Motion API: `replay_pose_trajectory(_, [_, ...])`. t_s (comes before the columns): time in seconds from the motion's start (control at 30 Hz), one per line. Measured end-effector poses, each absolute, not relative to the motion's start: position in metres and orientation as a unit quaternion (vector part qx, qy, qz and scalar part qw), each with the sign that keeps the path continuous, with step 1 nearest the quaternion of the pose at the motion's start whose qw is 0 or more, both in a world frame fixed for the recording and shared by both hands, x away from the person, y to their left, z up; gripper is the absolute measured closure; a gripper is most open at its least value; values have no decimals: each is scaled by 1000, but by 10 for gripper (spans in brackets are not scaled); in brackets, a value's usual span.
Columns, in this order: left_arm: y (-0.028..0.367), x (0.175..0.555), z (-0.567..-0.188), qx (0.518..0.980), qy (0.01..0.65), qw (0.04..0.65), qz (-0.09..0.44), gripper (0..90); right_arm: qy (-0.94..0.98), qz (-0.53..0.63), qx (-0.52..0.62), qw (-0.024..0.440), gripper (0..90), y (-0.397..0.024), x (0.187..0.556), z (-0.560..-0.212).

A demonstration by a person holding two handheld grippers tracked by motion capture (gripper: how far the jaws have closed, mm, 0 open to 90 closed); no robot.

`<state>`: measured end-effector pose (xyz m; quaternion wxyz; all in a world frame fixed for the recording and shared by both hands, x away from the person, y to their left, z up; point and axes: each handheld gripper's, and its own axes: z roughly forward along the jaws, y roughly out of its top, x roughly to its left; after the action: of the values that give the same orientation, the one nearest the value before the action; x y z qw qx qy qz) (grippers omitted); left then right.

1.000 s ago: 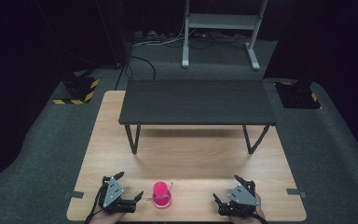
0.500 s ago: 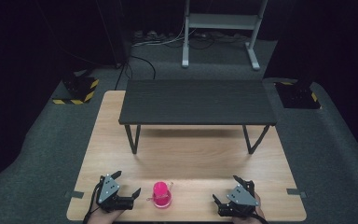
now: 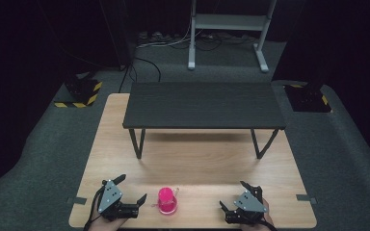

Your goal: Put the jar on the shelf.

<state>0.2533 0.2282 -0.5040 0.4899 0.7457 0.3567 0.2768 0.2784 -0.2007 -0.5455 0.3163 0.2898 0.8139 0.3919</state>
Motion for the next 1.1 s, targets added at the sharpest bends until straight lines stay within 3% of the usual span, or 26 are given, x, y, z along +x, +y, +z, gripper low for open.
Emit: replay_pose_trajectory(1.1, [201,227,-462,735,317,531,279,6,818,386,289,315,3,-199,279,-546])
